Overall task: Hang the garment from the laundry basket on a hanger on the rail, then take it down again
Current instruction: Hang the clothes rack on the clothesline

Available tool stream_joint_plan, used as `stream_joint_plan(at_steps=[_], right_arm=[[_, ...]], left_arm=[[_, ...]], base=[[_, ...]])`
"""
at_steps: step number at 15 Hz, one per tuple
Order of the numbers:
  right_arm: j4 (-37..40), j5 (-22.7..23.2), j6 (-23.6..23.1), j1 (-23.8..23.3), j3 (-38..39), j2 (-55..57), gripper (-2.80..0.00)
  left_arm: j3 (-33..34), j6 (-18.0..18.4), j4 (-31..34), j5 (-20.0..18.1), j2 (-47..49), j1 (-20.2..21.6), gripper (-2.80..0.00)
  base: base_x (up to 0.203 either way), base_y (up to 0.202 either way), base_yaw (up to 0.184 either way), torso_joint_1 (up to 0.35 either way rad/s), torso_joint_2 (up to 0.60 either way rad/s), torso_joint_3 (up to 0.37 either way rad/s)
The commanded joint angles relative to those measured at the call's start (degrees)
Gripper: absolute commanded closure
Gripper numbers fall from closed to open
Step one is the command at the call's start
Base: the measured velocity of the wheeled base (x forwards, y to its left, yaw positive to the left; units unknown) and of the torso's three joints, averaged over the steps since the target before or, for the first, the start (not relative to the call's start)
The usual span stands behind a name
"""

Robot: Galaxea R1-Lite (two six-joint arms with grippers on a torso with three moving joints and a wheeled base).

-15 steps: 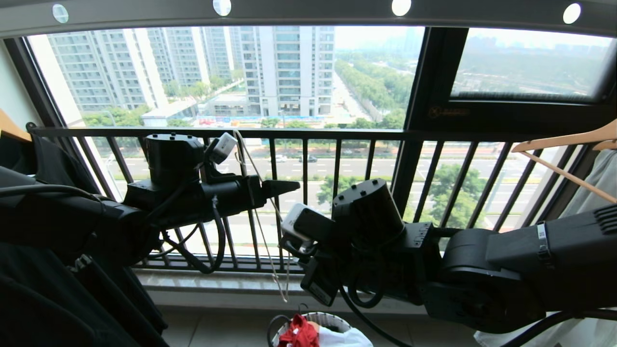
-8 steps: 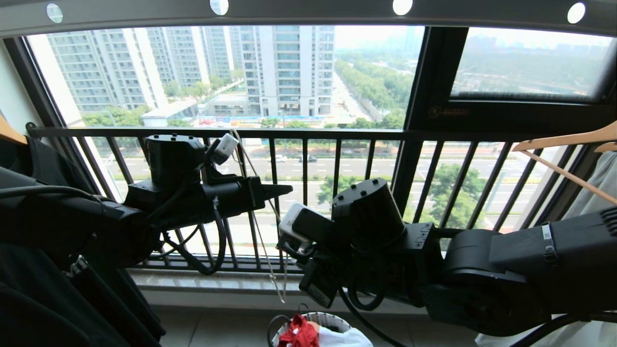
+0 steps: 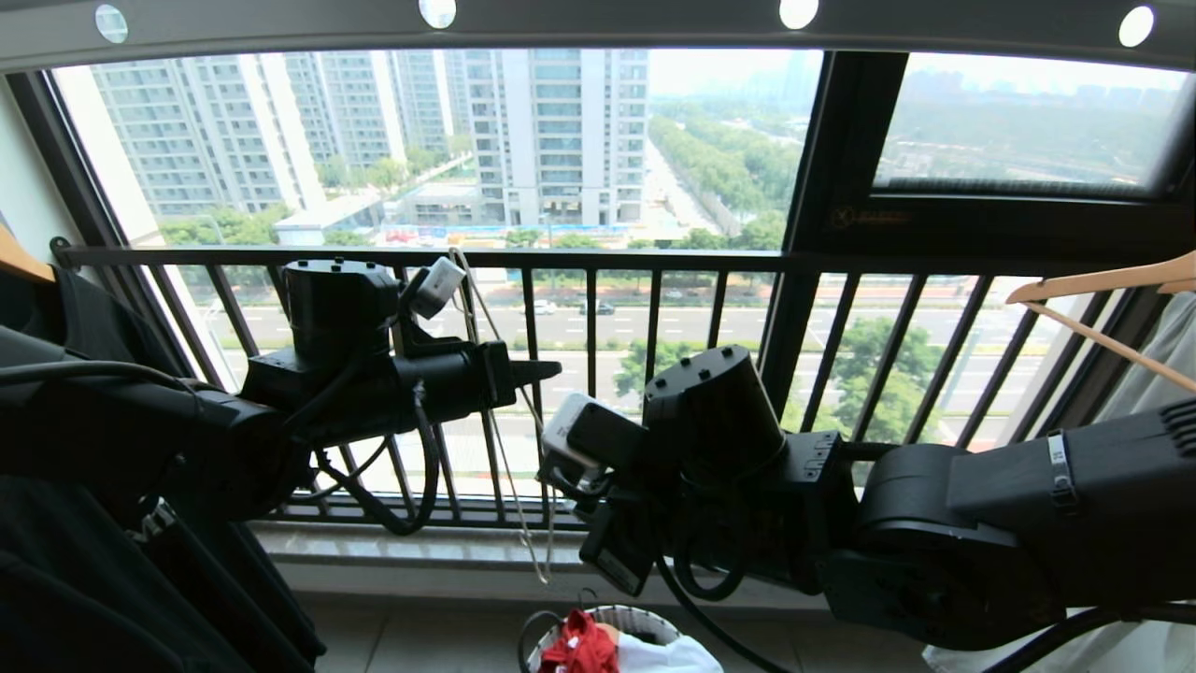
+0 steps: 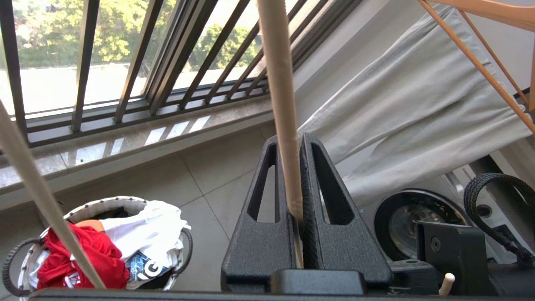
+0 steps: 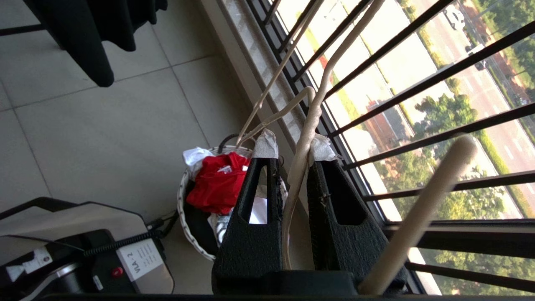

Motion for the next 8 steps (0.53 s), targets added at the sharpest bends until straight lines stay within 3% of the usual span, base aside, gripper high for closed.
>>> stream_joint_plan(at_steps=[1, 8], right_arm=[[-0.2, -0.1, -0.1, 0.0, -0.1, 0.1, -2.80], [-0.2, -0.3, 0.3, -1.5, 1.0, -1.4, -2.80]], left_arm=[[0.0, -0.2, -0.2, -0.1, 0.2, 0.0, 0.00], [-0.2, -0.2, -0.2, -0.1, 0.4, 0.1, 0.00]], base=[[0.000, 0.000, 0.000, 0.000, 0.00, 0.000], [0.000, 0.000, 0.000, 0.000, 0.00, 0.000]])
